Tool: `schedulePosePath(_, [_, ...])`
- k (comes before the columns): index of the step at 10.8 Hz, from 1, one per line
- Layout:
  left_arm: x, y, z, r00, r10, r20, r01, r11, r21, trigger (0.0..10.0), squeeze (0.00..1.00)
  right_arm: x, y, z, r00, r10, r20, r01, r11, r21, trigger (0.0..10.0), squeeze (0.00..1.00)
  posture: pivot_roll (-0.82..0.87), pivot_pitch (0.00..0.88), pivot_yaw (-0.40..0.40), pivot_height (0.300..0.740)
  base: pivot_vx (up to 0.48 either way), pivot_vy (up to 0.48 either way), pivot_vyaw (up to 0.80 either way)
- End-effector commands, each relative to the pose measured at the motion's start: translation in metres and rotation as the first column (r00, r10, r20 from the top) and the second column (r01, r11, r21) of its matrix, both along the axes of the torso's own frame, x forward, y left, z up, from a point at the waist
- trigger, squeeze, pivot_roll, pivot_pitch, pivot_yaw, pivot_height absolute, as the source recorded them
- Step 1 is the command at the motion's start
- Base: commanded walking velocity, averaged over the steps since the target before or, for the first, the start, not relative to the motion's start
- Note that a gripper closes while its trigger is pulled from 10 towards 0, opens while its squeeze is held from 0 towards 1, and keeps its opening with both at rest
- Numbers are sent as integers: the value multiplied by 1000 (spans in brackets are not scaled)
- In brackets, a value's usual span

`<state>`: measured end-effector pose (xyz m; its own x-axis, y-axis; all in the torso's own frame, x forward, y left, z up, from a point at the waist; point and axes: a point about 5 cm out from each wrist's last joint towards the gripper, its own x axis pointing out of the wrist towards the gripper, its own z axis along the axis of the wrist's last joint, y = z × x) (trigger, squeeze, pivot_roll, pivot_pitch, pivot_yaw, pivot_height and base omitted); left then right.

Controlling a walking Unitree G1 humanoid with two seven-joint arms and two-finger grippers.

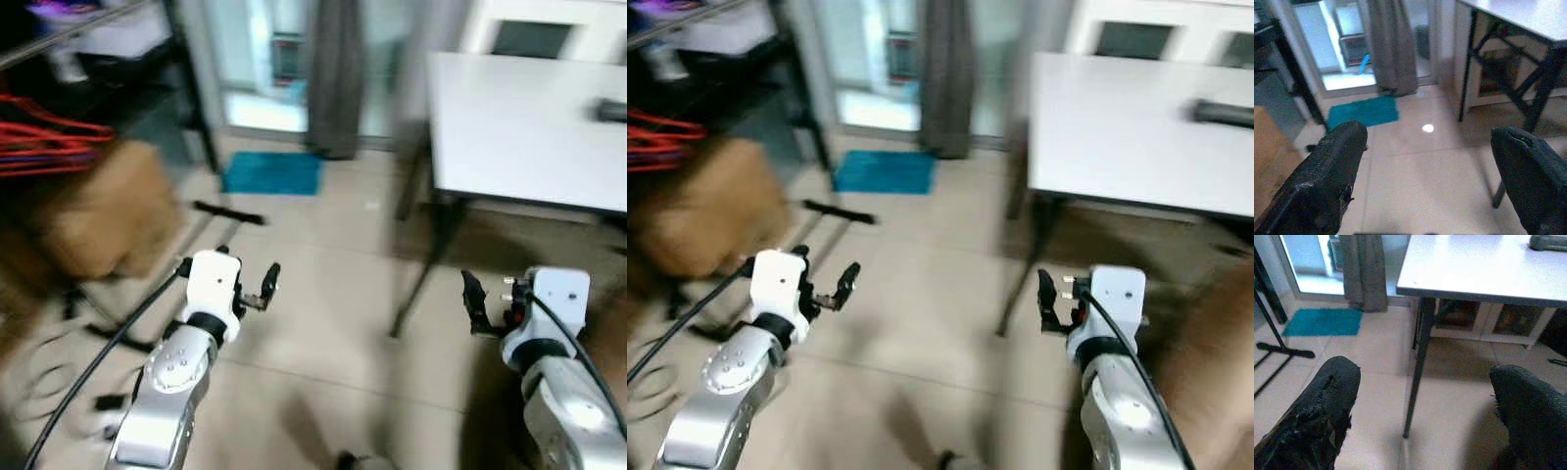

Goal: Move the pillow to the sofa from floor

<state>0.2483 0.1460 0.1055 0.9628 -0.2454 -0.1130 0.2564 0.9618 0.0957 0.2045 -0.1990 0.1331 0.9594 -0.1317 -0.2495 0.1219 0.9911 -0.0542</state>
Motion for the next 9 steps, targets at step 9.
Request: schedulePosePath(9, [5, 13, 3, 999, 52, -9, -52, 998, 45, 10000, 0, 9, -15, -2, 997, -69, -33, 70, 997, 26, 10000, 1000, -113, 0, 60, 740, 0, 0, -800])
